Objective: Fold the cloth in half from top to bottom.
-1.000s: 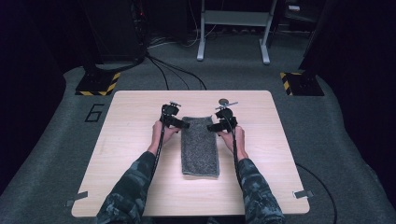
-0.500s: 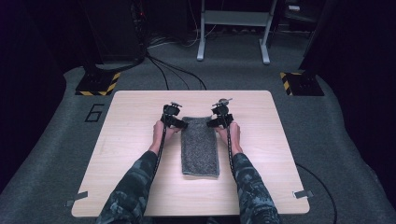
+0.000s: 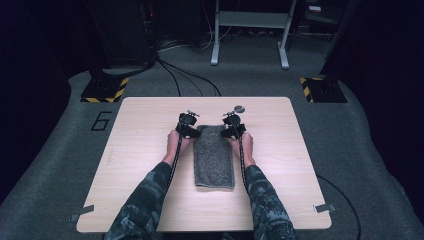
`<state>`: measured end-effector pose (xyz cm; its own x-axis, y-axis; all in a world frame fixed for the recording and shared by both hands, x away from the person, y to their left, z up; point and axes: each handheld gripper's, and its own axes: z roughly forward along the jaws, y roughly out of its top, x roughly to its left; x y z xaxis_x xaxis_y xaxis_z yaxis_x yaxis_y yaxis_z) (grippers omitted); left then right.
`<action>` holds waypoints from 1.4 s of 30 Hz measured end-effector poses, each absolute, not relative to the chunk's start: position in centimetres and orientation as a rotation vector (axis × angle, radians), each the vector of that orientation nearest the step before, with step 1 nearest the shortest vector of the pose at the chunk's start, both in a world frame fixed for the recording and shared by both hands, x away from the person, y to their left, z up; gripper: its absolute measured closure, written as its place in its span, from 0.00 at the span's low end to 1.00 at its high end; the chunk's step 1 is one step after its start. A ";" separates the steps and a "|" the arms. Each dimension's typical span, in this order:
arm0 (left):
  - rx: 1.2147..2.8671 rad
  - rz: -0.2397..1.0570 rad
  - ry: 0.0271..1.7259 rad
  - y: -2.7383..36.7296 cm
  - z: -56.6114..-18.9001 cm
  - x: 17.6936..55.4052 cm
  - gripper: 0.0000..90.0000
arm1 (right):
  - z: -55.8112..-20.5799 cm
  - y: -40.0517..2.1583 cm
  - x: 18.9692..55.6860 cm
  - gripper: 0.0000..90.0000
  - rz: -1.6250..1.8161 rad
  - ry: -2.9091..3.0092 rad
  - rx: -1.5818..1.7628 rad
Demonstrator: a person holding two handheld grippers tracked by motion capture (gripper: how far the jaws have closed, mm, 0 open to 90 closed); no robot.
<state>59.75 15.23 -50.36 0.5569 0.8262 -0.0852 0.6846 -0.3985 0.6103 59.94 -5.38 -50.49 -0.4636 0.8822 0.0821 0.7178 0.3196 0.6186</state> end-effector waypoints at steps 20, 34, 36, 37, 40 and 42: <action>2.144 0.326 1.108 15.6 -49.2 58.3 0.97 | -48.9 -7.3 58.6 0.97 1.032 2.299 1.426; 2.109 0.375 1.015 15.7 -47.1 57.4 0.97 | -47.0 -8.3 57.6 0.97 1.122 2.260 1.383; 2.102 0.382 1.015 15.6 -46.9 57.4 0.97 | -46.7 -8.4 57.5 0.97 1.131 2.248 1.380; 2.105 0.390 1.007 15.7 -46.7 57.5 0.97 | -46.6 -8.4 57.5 0.97 1.137 2.246 1.375; 2.098 0.404 0.995 15.6 -46.2 57.6 0.97 | -46.0 -8.5 57.4 0.97 1.144 2.237 1.365; 2.093 0.411 0.994 15.6 -45.6 57.6 0.97 | -45.5 -8.6 57.4 0.97 1.156 2.222 1.365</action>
